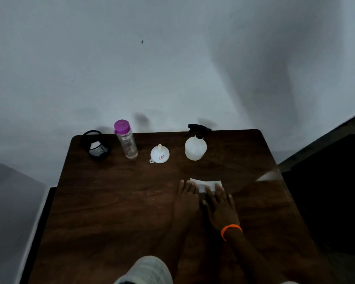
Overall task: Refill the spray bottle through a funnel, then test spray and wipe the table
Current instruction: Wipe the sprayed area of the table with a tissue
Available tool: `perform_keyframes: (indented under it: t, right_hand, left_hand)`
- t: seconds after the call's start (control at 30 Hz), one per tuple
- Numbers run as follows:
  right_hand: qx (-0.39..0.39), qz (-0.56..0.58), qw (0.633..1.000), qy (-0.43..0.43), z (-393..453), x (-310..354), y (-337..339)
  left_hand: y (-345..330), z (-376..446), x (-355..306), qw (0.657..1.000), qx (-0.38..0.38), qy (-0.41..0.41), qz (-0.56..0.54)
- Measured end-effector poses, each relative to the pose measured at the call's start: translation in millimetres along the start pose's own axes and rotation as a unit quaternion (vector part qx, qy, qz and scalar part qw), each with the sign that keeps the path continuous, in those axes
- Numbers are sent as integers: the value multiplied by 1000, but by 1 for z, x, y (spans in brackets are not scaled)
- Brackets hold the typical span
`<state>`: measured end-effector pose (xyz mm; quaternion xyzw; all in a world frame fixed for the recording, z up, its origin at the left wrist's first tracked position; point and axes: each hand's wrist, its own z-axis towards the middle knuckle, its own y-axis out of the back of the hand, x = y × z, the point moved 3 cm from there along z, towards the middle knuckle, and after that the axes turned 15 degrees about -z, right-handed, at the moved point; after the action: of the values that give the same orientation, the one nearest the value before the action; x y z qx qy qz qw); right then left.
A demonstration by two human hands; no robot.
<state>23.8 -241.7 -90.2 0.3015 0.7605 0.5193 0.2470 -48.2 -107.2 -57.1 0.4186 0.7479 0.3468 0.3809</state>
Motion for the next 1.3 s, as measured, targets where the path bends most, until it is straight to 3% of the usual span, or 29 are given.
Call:
perform_keyframes:
  t: [0.17, 0.33, 0.43, 0.63, 0.73, 1.07, 1.17, 1.3]
  right_hand:
    - [8, 14, 1000, 12, -1, 35, -2]
    - [-13, 8, 996, 84, 3, 96, 7]
    - [-20, 4, 990, 136, 10, 139, 9]
    - [-36, -27, 972, 230, 5, 214, 0]
    - [-49, -37, 963, 262, -8, 232, -5]
    - [-81, -38, 963, 253, -44, 169, -19]
    - [-78, -42, 974, 207, -45, 120, -20]
    - [-59, -38, 988, 140, -55, 48, -26]
  left_hand:
    - [-1, -24, 29, 1000, 6, 9, 19]
    - [-4, -69, 75, 991, -125, 53, -23]
    - [-12, -96, 111, 983, -156, 89, -37]
    - [-30, -154, 166, 981, -118, 155, -19]
    - [-45, -175, 181, 975, -156, 154, -37]
    - [-70, -168, 131, 985, -79, 150, 11]
    - [-61, -145, 90, 988, -113, 104, 19]
    - [-51, -112, 22, 996, -75, 40, 21]
